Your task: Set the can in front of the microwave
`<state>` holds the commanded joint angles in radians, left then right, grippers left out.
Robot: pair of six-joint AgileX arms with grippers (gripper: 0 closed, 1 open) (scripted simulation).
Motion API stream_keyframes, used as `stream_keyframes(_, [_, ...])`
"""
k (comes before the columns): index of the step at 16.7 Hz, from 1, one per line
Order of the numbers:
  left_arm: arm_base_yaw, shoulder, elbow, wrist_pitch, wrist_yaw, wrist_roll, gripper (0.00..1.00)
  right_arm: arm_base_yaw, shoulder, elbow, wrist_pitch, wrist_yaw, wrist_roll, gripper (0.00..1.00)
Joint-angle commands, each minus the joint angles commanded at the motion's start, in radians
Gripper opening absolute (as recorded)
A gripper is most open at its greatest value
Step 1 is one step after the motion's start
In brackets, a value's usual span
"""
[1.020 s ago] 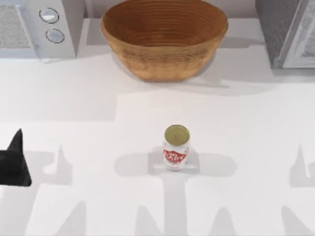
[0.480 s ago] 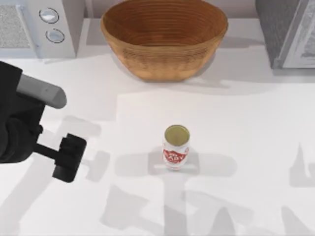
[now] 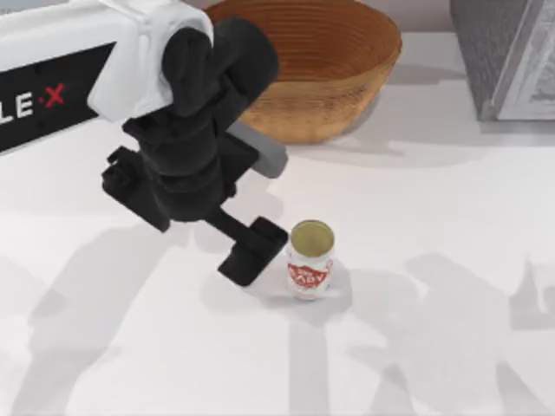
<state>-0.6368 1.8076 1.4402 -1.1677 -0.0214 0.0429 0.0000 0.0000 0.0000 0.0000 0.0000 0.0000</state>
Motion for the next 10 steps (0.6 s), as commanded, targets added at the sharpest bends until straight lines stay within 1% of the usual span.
stream_keyframes(3, [-0.069,0.197,0.236,-0.104,0.006,-0.005,1.00,0.000,0.000,0.000,0.000,0.000,0.000,1.00])
stream_keyframes(6, [-0.118,0.330,0.427,-0.161,0.015,-0.010,1.00,0.000,0.000,0.000,0.000,0.000,0.000,1.00])
stream_keyframes(8, [-0.138,0.384,0.514,-0.179,0.020,-0.013,1.00,0.000,0.000,0.000,0.000,0.000,0.000,1.00])
stream_keyframes(10, [-0.148,0.409,0.557,-0.185,0.023,-0.015,1.00,0.000,0.000,0.000,0.000,0.000,0.000,1.00])
